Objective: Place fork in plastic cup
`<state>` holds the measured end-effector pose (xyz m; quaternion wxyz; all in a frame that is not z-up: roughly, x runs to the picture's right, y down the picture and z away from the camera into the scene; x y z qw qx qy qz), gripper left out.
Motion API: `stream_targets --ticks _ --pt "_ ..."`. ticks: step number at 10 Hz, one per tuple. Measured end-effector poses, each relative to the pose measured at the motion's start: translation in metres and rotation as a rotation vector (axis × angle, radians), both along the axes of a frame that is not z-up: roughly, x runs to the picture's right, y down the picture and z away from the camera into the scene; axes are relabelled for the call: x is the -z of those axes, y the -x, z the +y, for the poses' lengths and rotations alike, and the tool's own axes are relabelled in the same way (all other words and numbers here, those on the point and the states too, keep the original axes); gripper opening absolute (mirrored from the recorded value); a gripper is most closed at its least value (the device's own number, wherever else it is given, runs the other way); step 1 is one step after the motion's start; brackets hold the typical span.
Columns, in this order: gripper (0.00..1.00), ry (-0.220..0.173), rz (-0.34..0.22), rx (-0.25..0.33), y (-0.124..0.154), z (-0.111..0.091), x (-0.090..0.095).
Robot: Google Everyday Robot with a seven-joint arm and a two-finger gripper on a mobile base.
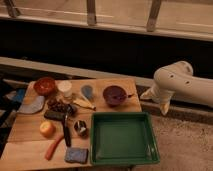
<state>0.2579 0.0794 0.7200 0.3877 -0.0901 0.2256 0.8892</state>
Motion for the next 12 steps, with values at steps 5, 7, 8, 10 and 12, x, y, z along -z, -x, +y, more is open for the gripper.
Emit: stream_targets --ticks 5,7,8,10,12 --pt "0.80 -0.026 -0.041 0.060 0.014 -0.018 0.000" --pt "0.80 -0.037 -0.097 0.099 0.045 -0.041 -0.008" --pt "0.80 -0.036 -0.145 0.106 0.066 -0.049 -0.014" --pt "0.80 -0.037 -0.179 0.108 0.081 -0.052 -0.017" --pt "0.80 -0.039 -0.173 0.111 0.078 -0.052 -0.018"
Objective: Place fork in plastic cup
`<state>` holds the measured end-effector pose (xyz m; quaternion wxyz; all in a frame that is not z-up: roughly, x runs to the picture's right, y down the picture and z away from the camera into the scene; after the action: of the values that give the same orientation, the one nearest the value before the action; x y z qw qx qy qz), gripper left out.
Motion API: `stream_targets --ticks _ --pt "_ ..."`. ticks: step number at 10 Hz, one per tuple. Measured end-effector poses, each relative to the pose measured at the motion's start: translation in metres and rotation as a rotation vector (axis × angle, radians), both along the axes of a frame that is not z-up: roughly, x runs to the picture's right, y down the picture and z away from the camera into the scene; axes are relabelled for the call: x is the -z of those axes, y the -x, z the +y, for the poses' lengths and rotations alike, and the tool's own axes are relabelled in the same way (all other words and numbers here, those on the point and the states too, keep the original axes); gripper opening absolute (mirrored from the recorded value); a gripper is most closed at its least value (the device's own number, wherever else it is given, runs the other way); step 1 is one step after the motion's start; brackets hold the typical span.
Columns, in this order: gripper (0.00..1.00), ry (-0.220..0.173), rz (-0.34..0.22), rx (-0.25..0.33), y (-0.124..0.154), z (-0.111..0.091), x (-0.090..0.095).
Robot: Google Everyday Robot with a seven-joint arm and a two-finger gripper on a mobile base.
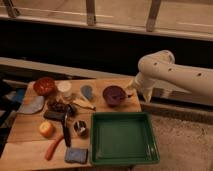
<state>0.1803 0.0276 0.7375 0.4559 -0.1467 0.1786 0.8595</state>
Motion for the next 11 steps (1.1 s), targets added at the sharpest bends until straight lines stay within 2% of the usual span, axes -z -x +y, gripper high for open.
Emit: stream_targets --ticks 3,7,9,11 --pt "0.80 -0.010 0.017 0.017 -0.002 -0.001 -0.002" --pt "0.80 0.016 -0.002 0.074 -0.009 -0.008 -0.036" --pt "0.80 0.034 -0.028 0.076 -0.003 -0.007 -0.052" --pt "0.80 0.066 -0.058 0.066 0.002 -0.003 -0.075"
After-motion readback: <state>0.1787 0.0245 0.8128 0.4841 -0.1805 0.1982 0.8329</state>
